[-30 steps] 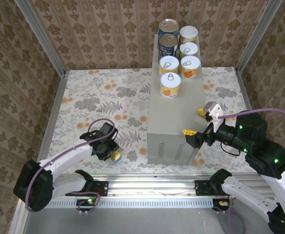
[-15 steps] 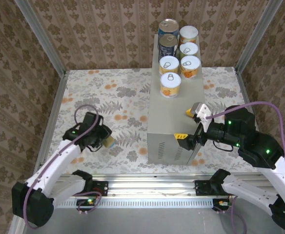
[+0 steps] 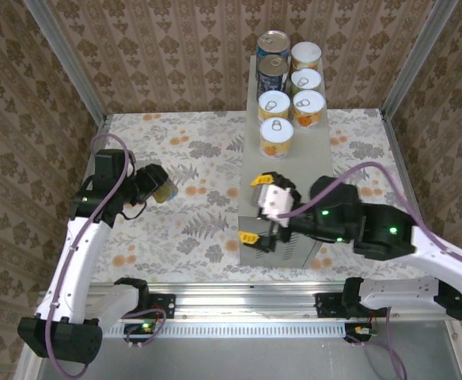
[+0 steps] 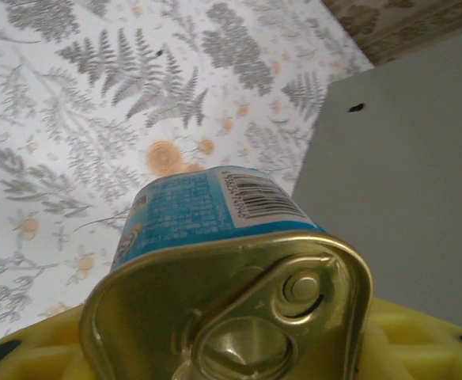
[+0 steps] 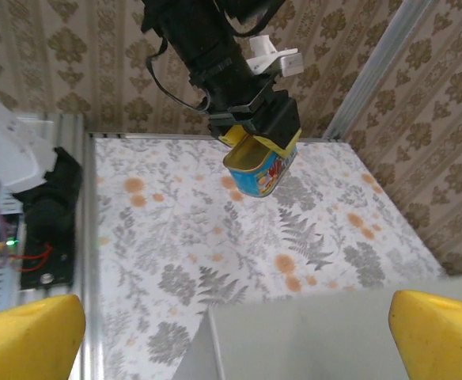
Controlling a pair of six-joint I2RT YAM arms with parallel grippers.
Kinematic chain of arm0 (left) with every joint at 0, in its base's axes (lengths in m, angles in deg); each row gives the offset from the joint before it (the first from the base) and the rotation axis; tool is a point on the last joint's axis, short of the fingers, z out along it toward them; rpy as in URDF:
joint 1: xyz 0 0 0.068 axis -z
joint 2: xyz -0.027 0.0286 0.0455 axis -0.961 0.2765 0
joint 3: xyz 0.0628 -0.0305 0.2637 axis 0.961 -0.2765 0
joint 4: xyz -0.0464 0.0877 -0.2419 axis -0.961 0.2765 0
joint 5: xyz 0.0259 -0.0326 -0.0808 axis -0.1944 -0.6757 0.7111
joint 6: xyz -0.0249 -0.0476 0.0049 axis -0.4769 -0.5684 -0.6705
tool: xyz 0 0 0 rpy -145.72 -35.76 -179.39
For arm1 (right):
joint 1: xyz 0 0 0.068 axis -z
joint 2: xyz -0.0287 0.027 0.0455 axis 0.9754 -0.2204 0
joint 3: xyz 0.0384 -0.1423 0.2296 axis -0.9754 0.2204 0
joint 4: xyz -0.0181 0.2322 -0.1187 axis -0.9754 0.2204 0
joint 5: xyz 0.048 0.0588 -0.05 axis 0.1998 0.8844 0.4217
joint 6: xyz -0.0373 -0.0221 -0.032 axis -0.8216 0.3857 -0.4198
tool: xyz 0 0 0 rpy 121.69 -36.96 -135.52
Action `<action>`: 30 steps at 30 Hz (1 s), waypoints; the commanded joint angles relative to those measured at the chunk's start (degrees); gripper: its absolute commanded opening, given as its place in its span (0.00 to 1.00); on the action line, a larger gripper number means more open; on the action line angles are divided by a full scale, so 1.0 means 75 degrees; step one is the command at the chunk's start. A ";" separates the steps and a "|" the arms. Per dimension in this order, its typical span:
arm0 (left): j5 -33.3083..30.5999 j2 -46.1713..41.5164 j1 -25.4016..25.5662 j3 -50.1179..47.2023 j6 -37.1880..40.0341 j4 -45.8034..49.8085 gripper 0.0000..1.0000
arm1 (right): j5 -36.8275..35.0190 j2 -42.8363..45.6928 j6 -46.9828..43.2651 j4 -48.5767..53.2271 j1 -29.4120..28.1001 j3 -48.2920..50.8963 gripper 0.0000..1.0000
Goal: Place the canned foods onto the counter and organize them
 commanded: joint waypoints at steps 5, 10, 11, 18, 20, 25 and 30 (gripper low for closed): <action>0.1575 0.0302 -0.0174 0.0814 -0.0026 -0.0580 0.22 | -0.1437 -0.1040 -0.0864 -0.2343 -0.0719 -0.0116 1.00; 0.2623 0.0347 -0.0362 0.1234 -0.0383 -0.0636 0.21 | -0.1513 -0.1821 -0.1000 -0.3013 -0.0761 -0.0316 1.00; 0.2865 0.0334 -0.0411 0.1298 -0.0481 -0.0695 0.21 | -0.1578 -0.1965 -0.1039 -0.3219 -0.0761 -0.0300 1.00; 0.4407 0.0203 -0.0743 0.1479 -0.1126 -0.1135 0.18 | -0.2439 -0.3010 -0.1571 -0.4106 -0.0732 -0.0517 1.00; 0.4501 0.0215 -0.0774 0.1695 -0.0988 -0.0842 0.18 | -0.2633 -0.3175 -0.1611 -0.4380 -0.0675 -0.0523 1.00; 0.4762 0.0109 -0.0812 0.1950 -0.1047 -0.0729 0.19 | -0.2988 -0.3523 -0.1798 -0.4833 -0.0574 -0.0593 1.00; 0.4966 0.0063 -0.0826 0.2208 -0.0976 -0.0420 0.19 | -0.3500 -0.3879 -0.2053 -0.5457 -0.0483 -0.0672 1.00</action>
